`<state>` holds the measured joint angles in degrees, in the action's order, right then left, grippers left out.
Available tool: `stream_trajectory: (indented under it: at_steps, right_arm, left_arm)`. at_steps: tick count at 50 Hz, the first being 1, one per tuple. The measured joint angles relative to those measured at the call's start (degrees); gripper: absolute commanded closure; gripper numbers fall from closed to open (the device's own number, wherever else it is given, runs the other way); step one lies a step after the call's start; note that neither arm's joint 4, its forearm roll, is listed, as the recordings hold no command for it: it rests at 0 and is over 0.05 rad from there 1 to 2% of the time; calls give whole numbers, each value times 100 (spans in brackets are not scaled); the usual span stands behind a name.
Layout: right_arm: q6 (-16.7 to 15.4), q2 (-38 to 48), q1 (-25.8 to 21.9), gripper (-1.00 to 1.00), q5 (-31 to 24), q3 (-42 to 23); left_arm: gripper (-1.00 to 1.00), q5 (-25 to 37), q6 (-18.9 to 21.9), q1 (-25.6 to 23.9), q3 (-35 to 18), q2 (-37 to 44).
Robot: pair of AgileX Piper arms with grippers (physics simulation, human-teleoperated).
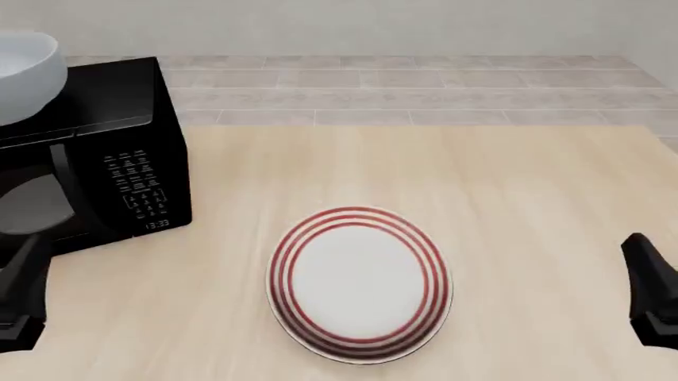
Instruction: Pick up the white bowl and put it on the plate.
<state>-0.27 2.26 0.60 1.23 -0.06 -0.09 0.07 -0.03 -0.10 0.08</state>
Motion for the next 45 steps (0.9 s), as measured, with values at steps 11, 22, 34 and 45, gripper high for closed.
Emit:
stream_trajectory:
  at_steps: [11,22,34,45]
  right_arm:
    - [18,-121,-42,-100,-70,-8]
    - [23,-149,-58,-100,-80,-8]
    - [22,-137,-87,-100,-60,-5]
    - [6,-35,-210,-100,44,0]
  left_arm:
    - [-100,-13,33,-7,-38,1]
    - [-100,-67,35,11,-11,-2]
    - [-100,469,-1,-215,-632,224]
    - [-100,1002,158,-302,-1753,669]
